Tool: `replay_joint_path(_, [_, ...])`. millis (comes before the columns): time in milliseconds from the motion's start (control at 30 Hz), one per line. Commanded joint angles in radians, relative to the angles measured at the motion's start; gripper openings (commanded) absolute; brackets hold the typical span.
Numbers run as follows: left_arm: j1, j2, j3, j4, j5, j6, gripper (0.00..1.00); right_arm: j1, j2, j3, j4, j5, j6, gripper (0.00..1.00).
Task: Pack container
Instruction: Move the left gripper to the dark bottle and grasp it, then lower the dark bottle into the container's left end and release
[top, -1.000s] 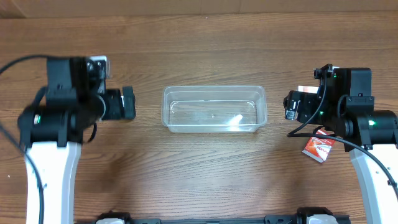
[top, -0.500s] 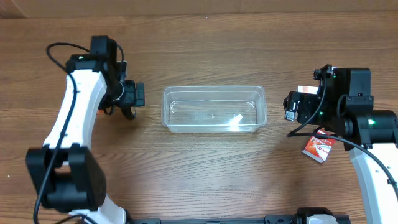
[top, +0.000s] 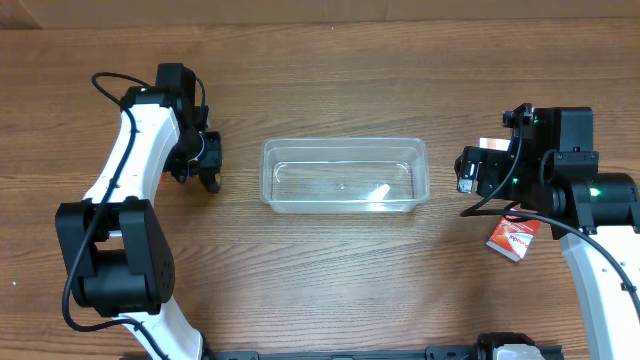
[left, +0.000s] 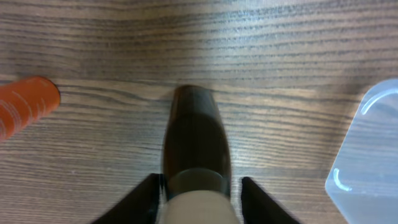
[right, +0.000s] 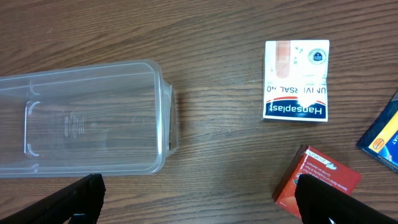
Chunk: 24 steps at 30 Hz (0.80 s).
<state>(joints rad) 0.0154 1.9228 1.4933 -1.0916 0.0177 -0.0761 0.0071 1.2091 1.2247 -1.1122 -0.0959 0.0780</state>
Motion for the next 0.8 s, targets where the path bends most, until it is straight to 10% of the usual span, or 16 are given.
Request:
replay_joint_path(0, [0.005,0.006,0.021,-0.008,0.001,-0.010,0.35,-0.003,0.000,0.033,0.003,0.009,0.001,1.00])
replay_joint_path(300, [0.003,0.005,0.052,-0.048,0.003,-0.023,0.04,-0.003,-0.001,0.033,0.002,0.009,0.001,1.00])
replay_joint_path(767, [-0.373,-0.270,0.355,-0.335,0.020,-0.185,0.04,-0.025,-0.059,0.033,0.014,0.005,0.003,1.00])
